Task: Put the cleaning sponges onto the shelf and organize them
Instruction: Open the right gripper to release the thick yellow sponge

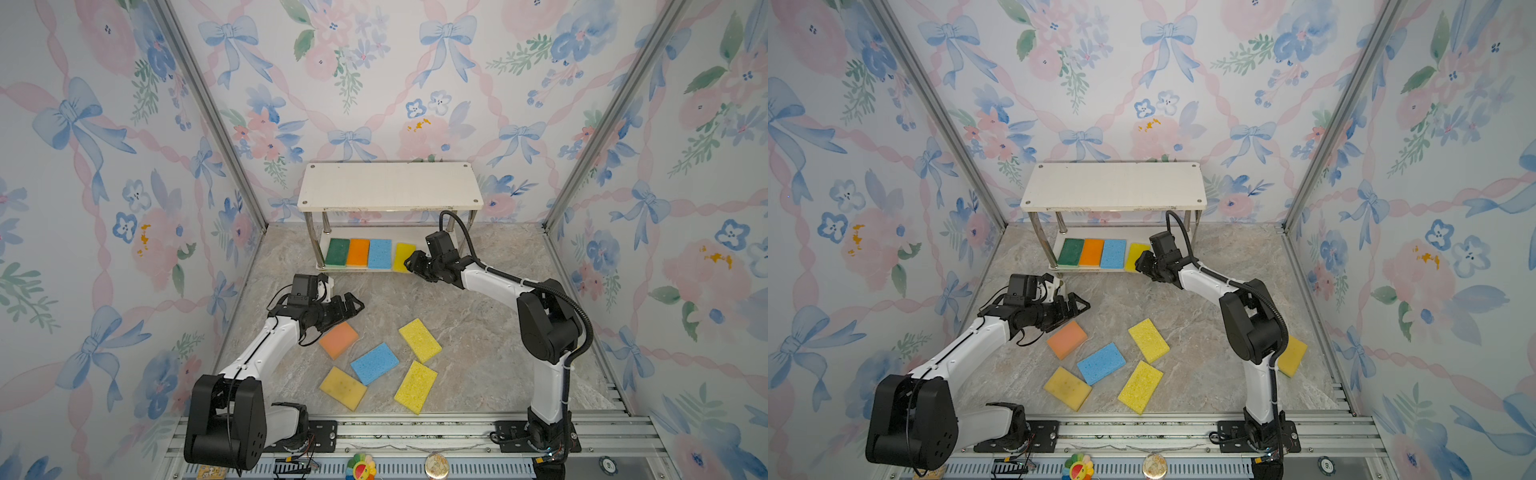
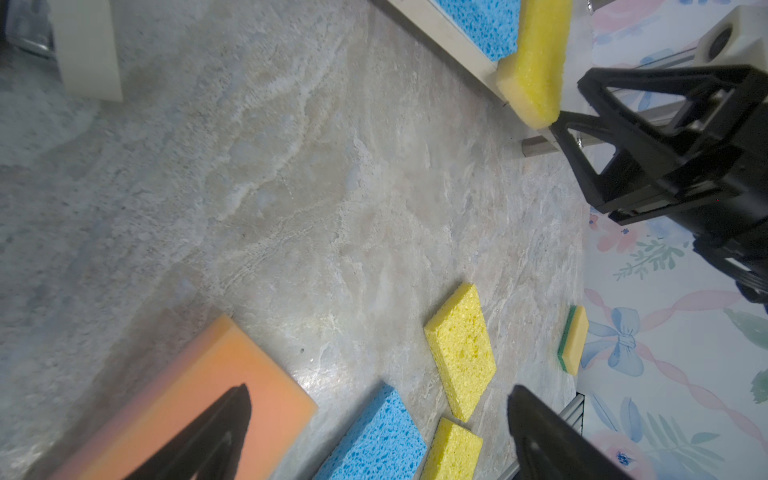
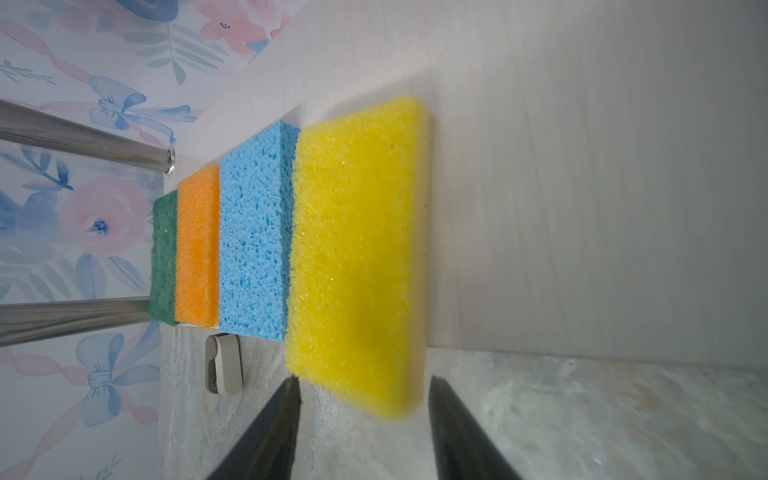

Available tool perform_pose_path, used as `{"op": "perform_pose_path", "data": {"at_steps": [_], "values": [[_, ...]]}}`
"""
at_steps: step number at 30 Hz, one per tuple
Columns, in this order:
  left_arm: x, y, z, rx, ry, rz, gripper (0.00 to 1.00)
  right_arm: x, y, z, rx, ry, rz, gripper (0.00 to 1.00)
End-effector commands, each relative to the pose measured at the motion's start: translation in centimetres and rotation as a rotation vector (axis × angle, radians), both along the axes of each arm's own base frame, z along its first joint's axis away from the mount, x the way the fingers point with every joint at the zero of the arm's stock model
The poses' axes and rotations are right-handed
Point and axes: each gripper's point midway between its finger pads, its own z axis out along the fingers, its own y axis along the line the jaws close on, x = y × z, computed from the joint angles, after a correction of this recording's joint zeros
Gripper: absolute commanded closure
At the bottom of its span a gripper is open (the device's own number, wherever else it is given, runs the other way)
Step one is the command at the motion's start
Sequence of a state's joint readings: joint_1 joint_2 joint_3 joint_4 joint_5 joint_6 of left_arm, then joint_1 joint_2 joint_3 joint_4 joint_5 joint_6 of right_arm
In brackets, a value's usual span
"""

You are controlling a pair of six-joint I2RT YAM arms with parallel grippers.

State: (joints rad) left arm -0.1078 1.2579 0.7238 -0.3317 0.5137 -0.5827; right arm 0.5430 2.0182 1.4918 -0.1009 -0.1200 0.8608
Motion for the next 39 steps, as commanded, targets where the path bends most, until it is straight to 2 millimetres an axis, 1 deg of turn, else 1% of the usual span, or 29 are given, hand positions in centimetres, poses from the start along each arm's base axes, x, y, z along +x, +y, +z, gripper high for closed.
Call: {"op": "perform_pose_path", "data": {"at_steps": [1, 9, 10, 11, 18, 26, 32, 35, 39], "values": [[-0.9, 0.0, -0.7, -0.003, 0.025, -0.015, 0.02, 1.3, 0.1, 0.2, 0.028, -0.024, -0.017, 0.48], [-1.3, 0.0, -1.1, -0.014, 0.045, -0.012, 0.02, 2.7, 0.2, -1.0, 0.027, -0.027, -0.032, 0.47], [-2.3, 0.0, -2.4, -0.013, 0.082, -0.012, 0.02, 2.9, 0.3, -1.1, 0.028, -0.029, -0.032, 0.46], [-2.5, 0.0, -2.6, -0.014, 0.087, -0.012, 0.02, 3.1, 0.3, -1.2, 0.029, -0.031, -0.032, 0.46], [-3.3, 0.0, -3.2, -0.022, 0.107, -0.016, 0.02, 4.0, 0.5, -1.0, 0.037, -0.051, -0.036, 0.46], [-3.5, -0.2, -3.3, -0.034, 0.114, -0.019, 0.02, 4.7, 0.6, -0.9, 0.053, -0.060, -0.030, 0.43], [-3.7, -0.2, -3.3, -0.036, 0.115, -0.017, 0.02, 4.3, -0.2, -0.3, 0.032, -0.078, -0.042, 0.39], [-3.6, -0.2, -3.1, -0.037, 0.110, -0.015, 0.02, 3.8, -0.8, 0.8, 0.013, -0.109, -0.054, 0.36], [-3.6, -0.3, -2.8, -0.045, 0.102, -0.017, 0.02, 2.7, -0.8, 2.6, 0.001, -0.143, -0.033, 0.36]]}}
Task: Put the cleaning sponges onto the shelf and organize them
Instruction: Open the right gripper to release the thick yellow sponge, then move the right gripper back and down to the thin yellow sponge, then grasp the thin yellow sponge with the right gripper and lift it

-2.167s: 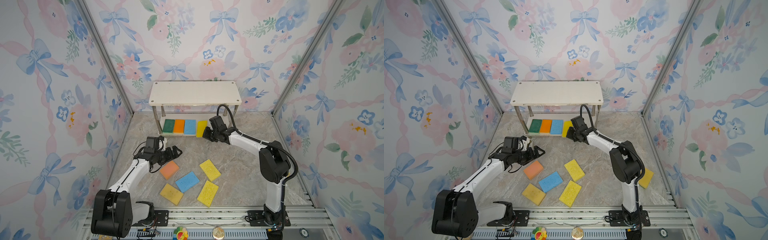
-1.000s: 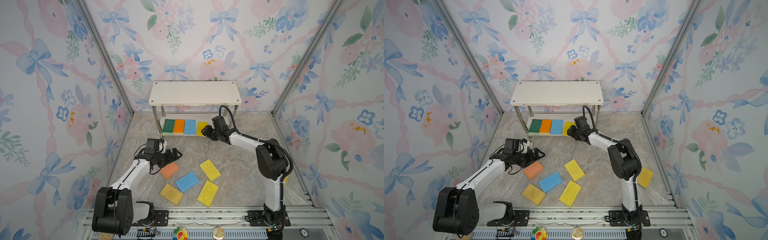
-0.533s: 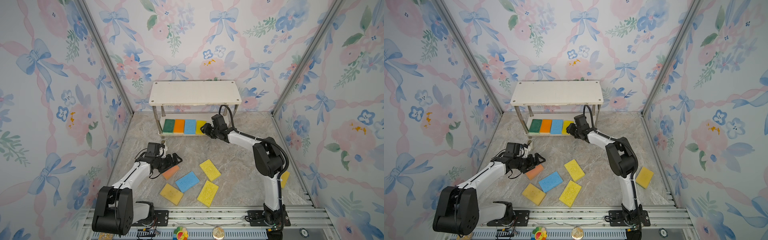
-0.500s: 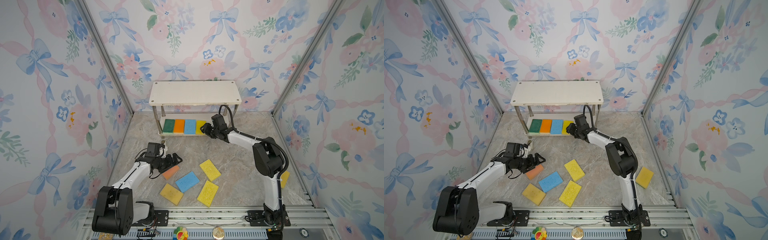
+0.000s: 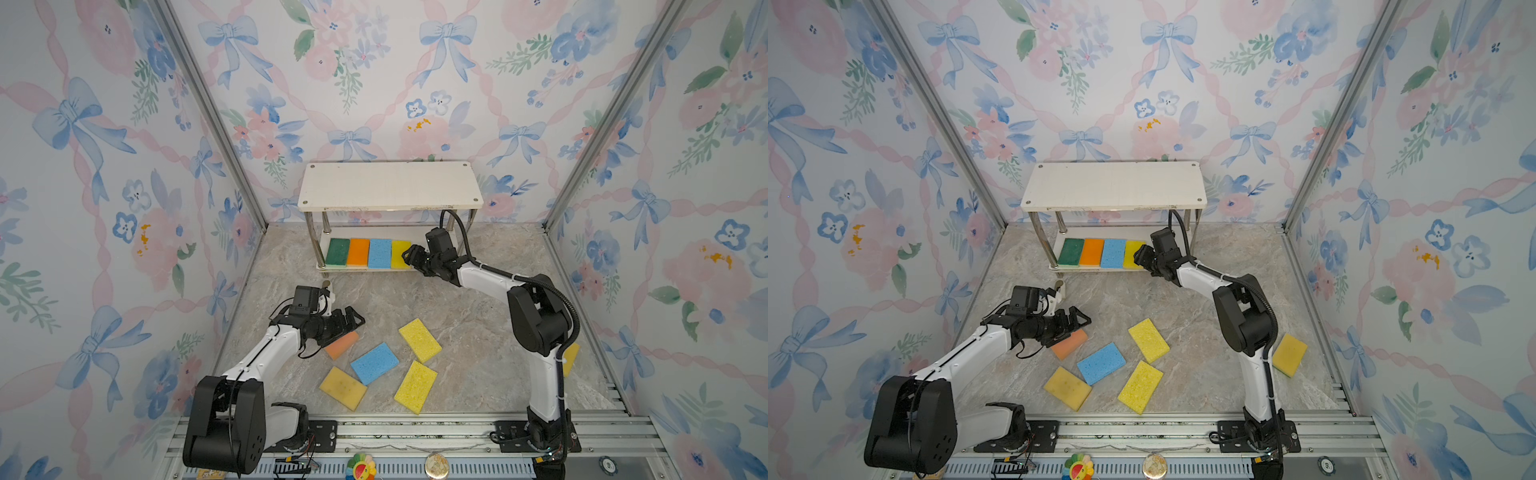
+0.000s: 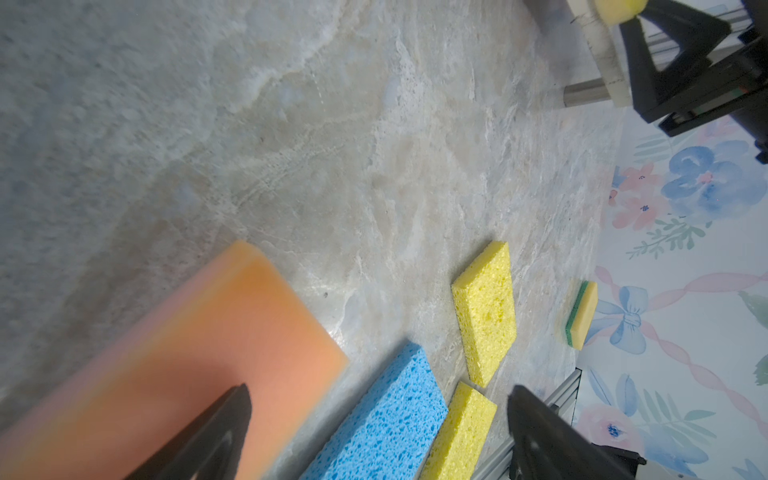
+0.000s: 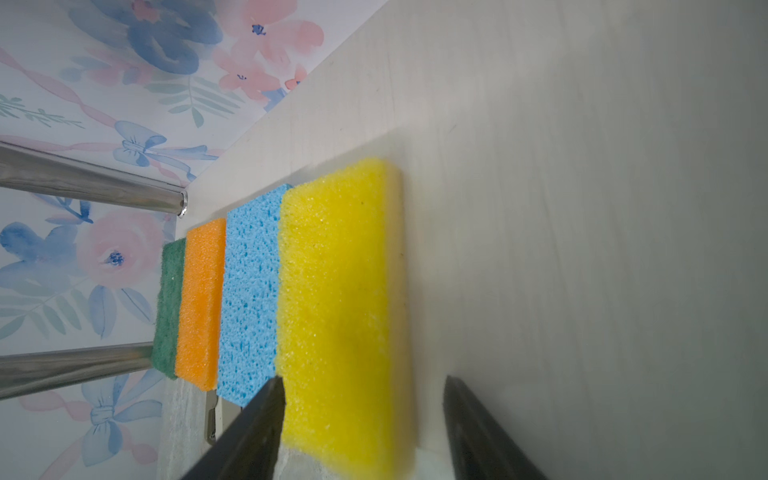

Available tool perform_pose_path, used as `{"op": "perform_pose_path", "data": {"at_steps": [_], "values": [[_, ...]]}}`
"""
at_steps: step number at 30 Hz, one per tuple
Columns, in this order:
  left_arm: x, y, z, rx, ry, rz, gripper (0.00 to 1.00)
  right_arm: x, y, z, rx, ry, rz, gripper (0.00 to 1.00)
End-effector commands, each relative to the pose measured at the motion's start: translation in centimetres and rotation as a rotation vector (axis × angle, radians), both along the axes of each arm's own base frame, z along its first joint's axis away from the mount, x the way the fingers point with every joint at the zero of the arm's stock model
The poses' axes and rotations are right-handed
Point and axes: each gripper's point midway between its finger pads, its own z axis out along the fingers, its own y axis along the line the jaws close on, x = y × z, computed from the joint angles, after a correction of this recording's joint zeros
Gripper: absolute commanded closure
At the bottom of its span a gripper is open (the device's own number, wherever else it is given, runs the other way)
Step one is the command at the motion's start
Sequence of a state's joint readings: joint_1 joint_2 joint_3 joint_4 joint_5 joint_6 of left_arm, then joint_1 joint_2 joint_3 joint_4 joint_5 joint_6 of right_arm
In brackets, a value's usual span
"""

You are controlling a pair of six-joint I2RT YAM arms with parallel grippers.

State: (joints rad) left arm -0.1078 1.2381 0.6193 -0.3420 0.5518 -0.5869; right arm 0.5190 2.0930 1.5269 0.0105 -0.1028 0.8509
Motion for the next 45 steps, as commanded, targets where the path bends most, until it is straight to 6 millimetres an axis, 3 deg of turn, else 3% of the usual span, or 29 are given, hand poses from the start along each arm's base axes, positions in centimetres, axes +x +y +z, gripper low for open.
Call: {"op": "perform_pose_path", "data": {"at_steps": [1, 5, 9, 16, 22, 25, 29, 35, 45], "values": [[-0.3, -0.1, 0.4, -0.025, -0.002, -0.001, 0.02, -0.7, -0.8, 3.7, -0.026, -0.081, 0.002, 0.36], [-0.1, -0.3, 1.0, -0.038, -0.017, -0.010, 0.02, -3.0, -1.5, 5.4, -0.046, -0.109, 0.009, 0.35], [0.2, -0.4, 1.6, -0.041, -0.036, -0.017, 0.02, -6.3, -2.4, 5.8, -0.082, -0.085, 0.024, 0.35], [0.2, -0.3, 1.8, -0.037, -0.041, -0.006, 0.02, -15.3, -5.2, 2.0, -0.221, 0.137, 0.202, 0.34], [-0.1, -0.1, 1.4, -0.026, -0.040, 0.002, 0.02, -23.2, -5.5, -0.3, -0.235, 0.277, 0.542, 0.35], [-0.4, -0.4, 1.1, -0.018, -0.034, -0.010, 0.02, -25.8, -5.8, -1.9, -0.298, 0.358, 0.642, 0.35], [-0.9, -0.7, 0.3, -0.014, -0.013, -0.028, 0.02, -26.8, -6.0, -3.7, -0.414, 0.402, 0.694, 0.36], [-0.8, -0.9, 0.6, -0.020, -0.019, -0.035, 0.02, -26.5, -5.8, -6.2, -0.470, 0.444, 0.696, 0.39], [-1.5, -0.8, 0.5, -0.023, -0.020, -0.026, 0.02, -25.7, -5.6, -8.6, -0.491, 0.490, 0.701, 0.47]]}}
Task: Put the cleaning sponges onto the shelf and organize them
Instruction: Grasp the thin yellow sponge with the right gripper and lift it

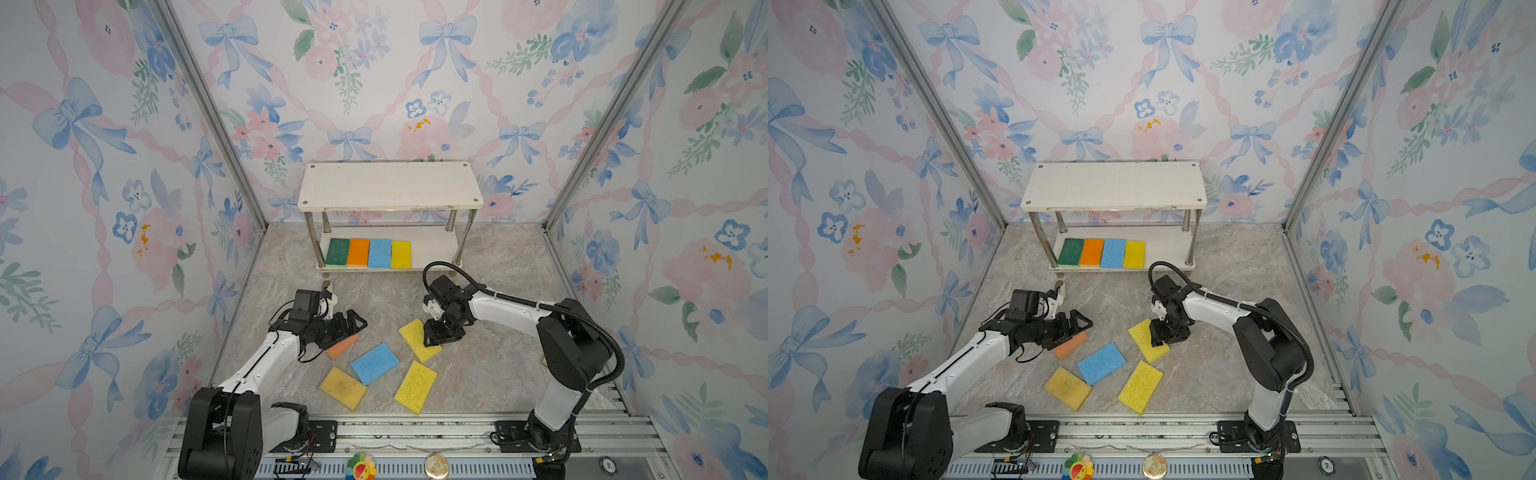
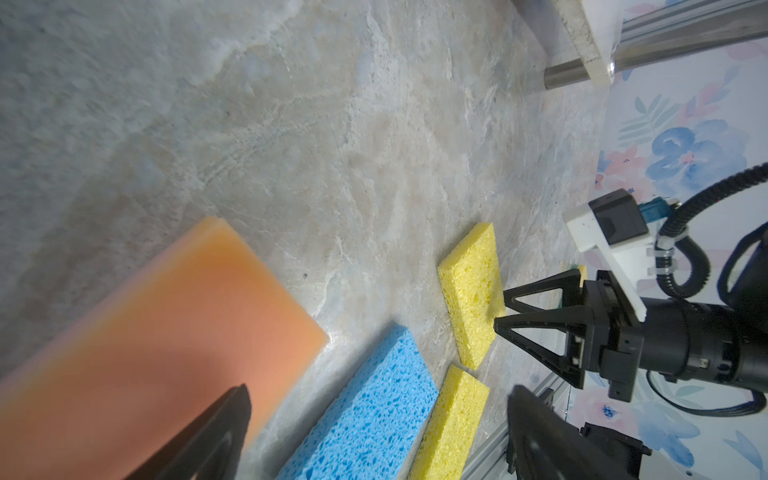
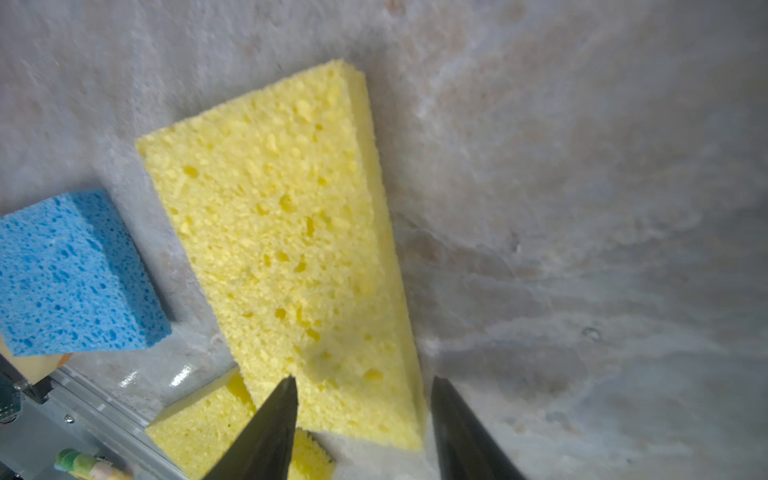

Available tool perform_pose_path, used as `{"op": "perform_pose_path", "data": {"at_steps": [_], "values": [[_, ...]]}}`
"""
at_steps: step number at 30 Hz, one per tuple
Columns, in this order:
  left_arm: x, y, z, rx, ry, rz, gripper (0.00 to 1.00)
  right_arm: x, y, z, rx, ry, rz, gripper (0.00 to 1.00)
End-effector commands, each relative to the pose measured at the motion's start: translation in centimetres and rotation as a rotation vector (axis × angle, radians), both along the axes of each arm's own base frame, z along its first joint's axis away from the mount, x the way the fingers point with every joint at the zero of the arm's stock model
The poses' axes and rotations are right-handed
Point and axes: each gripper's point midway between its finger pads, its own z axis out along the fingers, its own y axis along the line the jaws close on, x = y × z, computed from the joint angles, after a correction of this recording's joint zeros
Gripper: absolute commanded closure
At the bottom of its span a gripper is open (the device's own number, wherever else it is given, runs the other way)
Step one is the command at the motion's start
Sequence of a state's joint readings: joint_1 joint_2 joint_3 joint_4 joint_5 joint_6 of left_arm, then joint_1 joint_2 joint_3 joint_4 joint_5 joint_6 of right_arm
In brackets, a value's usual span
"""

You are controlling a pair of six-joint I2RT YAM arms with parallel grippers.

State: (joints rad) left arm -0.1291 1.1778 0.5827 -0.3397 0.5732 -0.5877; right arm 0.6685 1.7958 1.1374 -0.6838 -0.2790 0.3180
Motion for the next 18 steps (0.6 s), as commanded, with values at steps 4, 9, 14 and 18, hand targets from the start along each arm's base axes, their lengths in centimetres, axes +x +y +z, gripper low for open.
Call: {"op": "perform_pose_path", "data": {"at_steps": [4, 9, 14, 18], "values": [[-0.1, -0.1, 0.2, -0.007, 0.002, 0.006, 0.02, 0.2, 0.0, -1.0, -0.013, 0.015, 0.005, 0.51], [0.1, -0.5, 0.4, -0.008, 0.001, -0.012, 0.02, 0.5, -0.5, -1.0, 0.007, 0.001, -0.041, 0.58], [0.4, -1.4, 0.6, -0.022, -0.005, -0.032, 0.02, 0.9, -0.9, -0.9, 0.021, -0.017, -0.087, 0.73], [0.8, -2.3, 0.9, -0.018, -0.013, -0.052, 0.02, 1.3, -1.7, -0.7, 0.021, -0.037, -0.128, 0.88]]}}
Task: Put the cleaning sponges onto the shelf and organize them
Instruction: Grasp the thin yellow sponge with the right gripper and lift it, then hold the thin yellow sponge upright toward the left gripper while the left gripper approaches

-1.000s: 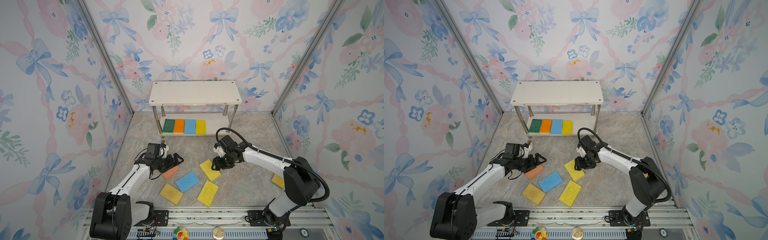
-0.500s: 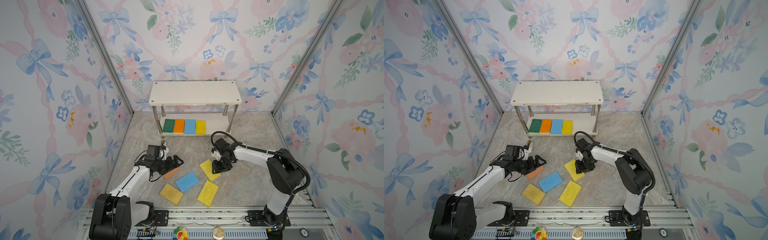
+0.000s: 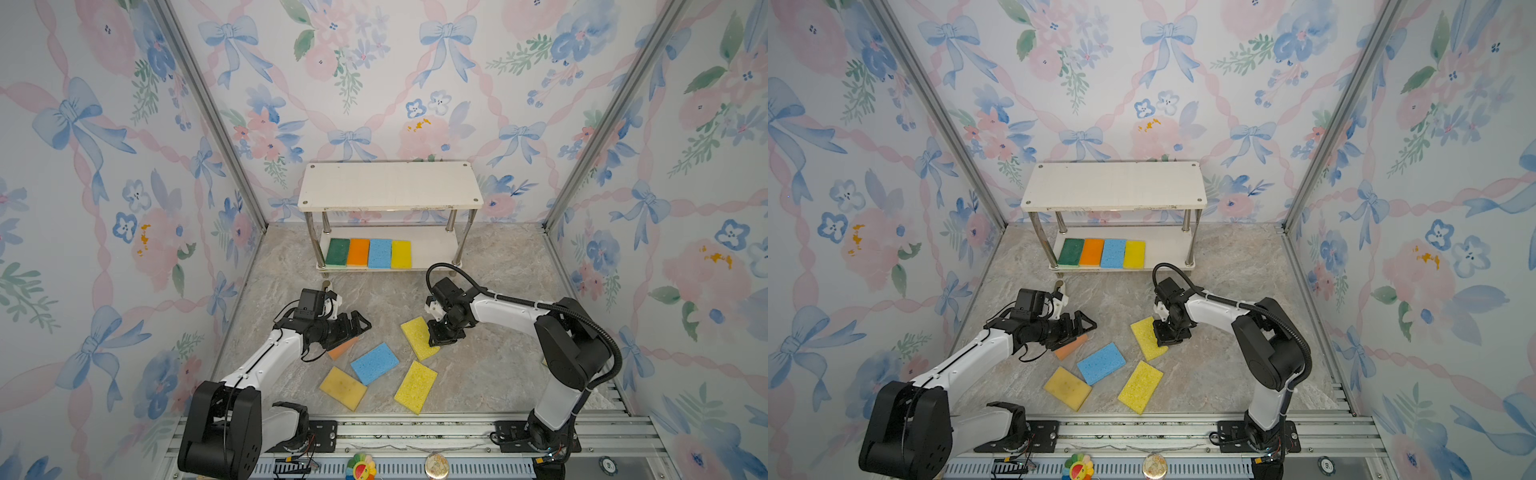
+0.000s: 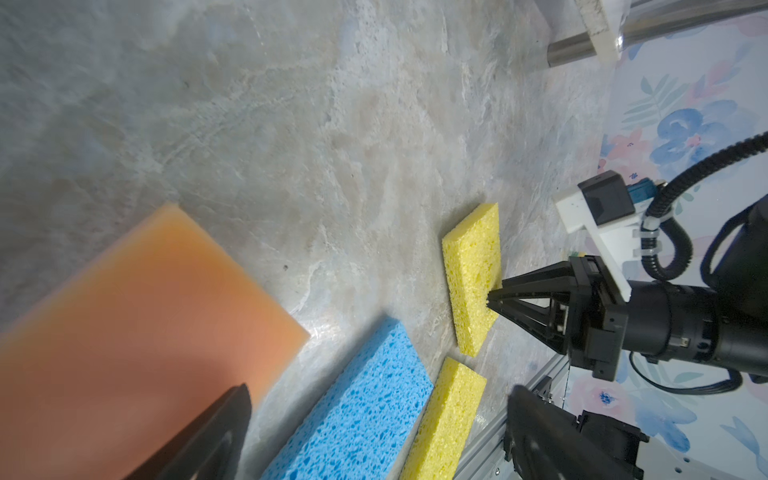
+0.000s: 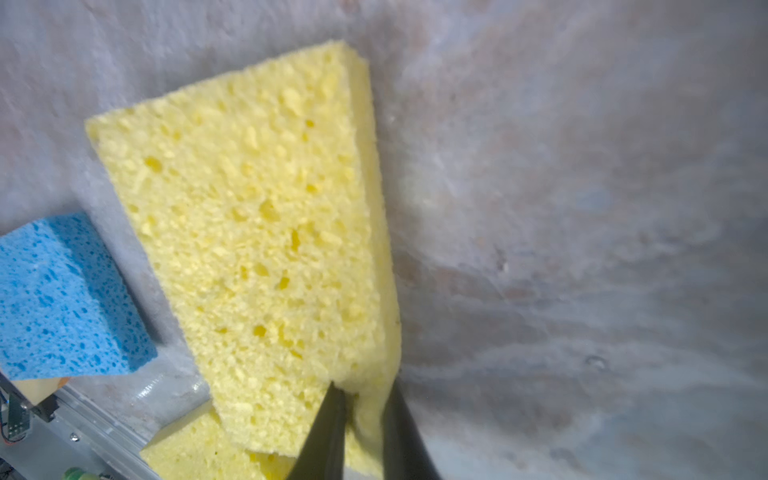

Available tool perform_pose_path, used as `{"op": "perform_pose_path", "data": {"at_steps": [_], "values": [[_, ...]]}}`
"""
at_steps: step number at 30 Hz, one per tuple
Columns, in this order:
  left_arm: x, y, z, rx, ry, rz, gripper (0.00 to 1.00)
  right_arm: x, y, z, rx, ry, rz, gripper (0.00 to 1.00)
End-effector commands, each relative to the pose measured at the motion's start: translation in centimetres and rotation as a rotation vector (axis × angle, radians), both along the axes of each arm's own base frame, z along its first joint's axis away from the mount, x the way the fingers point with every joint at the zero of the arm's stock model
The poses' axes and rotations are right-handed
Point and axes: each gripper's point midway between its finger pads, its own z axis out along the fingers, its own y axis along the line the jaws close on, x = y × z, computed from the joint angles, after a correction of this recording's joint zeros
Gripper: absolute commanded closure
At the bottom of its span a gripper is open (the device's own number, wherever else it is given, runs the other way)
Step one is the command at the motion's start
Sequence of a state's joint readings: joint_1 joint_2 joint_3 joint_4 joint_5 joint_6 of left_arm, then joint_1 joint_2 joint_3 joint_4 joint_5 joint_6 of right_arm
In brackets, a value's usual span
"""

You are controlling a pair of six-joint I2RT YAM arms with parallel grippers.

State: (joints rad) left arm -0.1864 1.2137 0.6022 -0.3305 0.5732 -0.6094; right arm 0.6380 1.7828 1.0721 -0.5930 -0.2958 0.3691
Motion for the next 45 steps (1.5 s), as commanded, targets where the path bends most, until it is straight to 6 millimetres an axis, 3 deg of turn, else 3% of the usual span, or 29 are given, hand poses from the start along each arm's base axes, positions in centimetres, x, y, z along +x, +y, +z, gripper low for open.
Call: {"op": "perform_pose_path", "data": {"at_steps": [1, 6, 17, 24, 30, 33, 35, 37, 38, 40, 43, 45], "values": [[1.1, -1.1, 1.1, -0.014, -0.036, -0.015, 0.02, 0.9, -1.3, 0.3, -0.007, -0.040, -0.070, 0.90], [1.6, -2.8, 1.3, -0.039, -0.043, -0.035, 0.02, 2.6, -2.3, 1.9, 0.015, -0.112, -0.201, 0.98], [3.7, -7.4, 4.1, -0.265, -0.103, -0.058, 0.02, 4.0, 1.1, 7.7, 0.274, -0.141, -0.330, 0.99], [5.1, -9.5, 7.0, -0.436, -0.153, -0.079, 0.02, 3.8, 3.6, 11.7, 0.388, -0.141, -0.282, 0.99], [6.0, -10.5, 7.5, -0.459, -0.164, -0.106, 0.03, 2.9, 6.0, 13.6, 0.448, -0.120, -0.223, 0.99], [6.2, -10.5, 7.5, -0.464, -0.168, -0.105, 0.08, 2.3, 6.8, 14.0, 0.450, -0.115, -0.193, 0.99], [6.9, -10.8, 8.4, -0.472, -0.193, -0.108, 0.15, 2.1, 7.2, 14.2, 0.456, -0.112, -0.184, 0.99], [7.1, -10.9, 8.3, -0.471, -0.190, -0.106, 0.29, 1.8, 7.6, 14.4, 0.464, -0.110, -0.172, 0.99], [7.2, -10.9, 8.2, -0.471, -0.192, -0.106, 0.38, 1.6, 7.7, 14.4, 0.467, -0.104, -0.169, 0.99], [7.4, -11.0, 8.2, -0.475, -0.192, -0.107, 0.66, 1.5, 7.8, 14.3, 0.469, -0.095, -0.175, 0.99], [7.7, -11.2, 8.2, -0.478, -0.191, -0.111, 0.95, 1.7, 8.0, 14.5, 0.490, -0.085, -0.201, 0.98], [8.0, -11.2, 8.3, -0.480, -0.195, -0.112, 1.00, 2.0, 8.0, 14.7, 0.499, -0.082, -0.231, 0.92]]}}
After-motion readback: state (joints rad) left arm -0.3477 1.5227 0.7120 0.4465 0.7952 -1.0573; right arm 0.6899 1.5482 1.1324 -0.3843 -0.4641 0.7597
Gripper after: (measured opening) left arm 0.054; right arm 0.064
